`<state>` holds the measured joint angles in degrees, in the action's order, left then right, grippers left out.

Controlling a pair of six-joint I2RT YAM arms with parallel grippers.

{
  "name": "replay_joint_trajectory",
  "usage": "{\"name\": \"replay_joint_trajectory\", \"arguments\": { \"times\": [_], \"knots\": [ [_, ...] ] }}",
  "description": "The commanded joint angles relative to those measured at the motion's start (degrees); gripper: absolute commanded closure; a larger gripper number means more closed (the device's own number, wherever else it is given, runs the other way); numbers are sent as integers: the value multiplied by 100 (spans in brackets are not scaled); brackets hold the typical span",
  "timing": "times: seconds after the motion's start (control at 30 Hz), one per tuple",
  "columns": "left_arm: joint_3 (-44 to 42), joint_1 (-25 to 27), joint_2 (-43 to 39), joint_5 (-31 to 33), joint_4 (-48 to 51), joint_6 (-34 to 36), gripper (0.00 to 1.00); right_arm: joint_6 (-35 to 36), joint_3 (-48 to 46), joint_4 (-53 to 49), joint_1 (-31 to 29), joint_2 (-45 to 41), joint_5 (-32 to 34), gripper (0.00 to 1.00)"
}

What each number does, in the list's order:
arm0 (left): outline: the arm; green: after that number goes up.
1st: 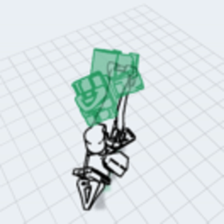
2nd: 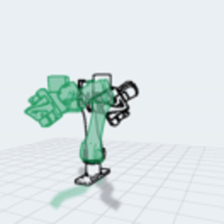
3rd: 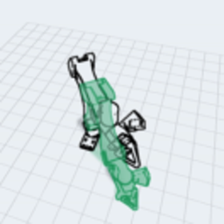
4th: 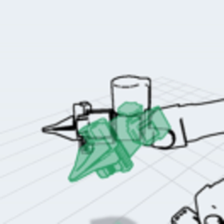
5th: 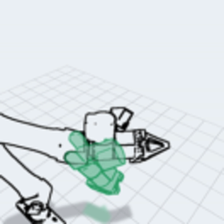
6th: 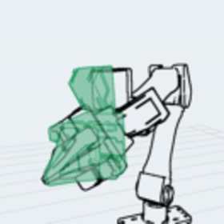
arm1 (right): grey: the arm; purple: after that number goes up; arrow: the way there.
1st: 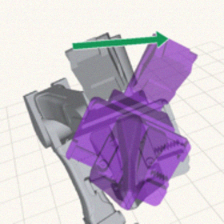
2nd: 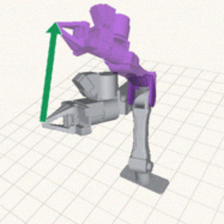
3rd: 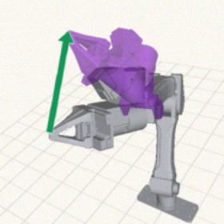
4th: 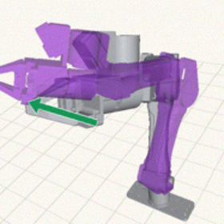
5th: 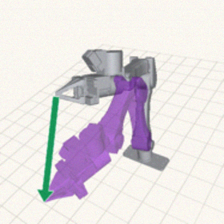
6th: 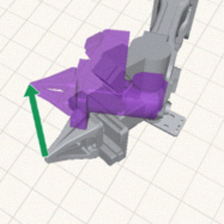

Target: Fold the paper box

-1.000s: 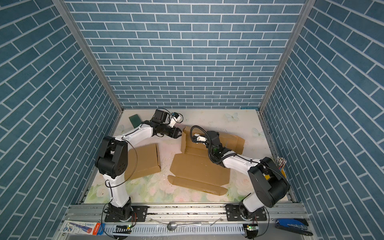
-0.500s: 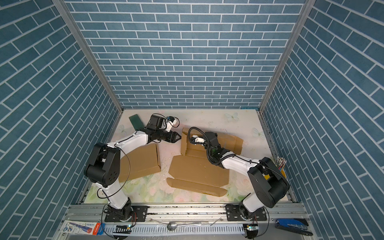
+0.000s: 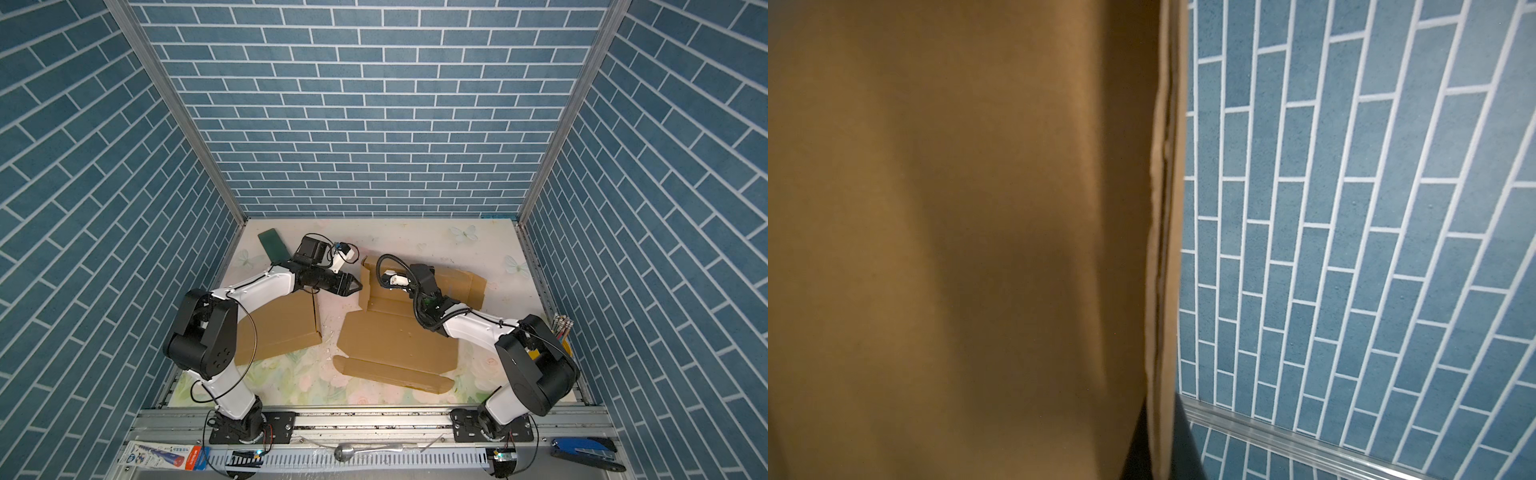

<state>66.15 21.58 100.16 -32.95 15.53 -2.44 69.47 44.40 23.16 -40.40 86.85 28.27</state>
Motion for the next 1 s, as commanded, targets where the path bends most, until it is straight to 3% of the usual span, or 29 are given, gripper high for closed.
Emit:
{"name": "replay_joint_trajectory", "arguments": {
  "times": [0.0,0.1,0.5,0.77,0.97],
  "knots": [
    [-89,41,1,-116,-290,111,30,159,-91,-186,-51,-27,-85,100],
    [-200,63,39,-98,-877,-114,31,146,-74,-243,-47,-41,-84,100],
    [-1174,386,-57,1216,-2970,-456,35,112,-63,-286,-47,-49,-120,100],
    [-1289,513,187,1848,-3406,-594,49,88,-40,-286,-51,-29,-138,100],
    [-1284,888,391,2721,-3478,-523,57,68,-17,-294,-100,-11,-124,100]
  ]
}}
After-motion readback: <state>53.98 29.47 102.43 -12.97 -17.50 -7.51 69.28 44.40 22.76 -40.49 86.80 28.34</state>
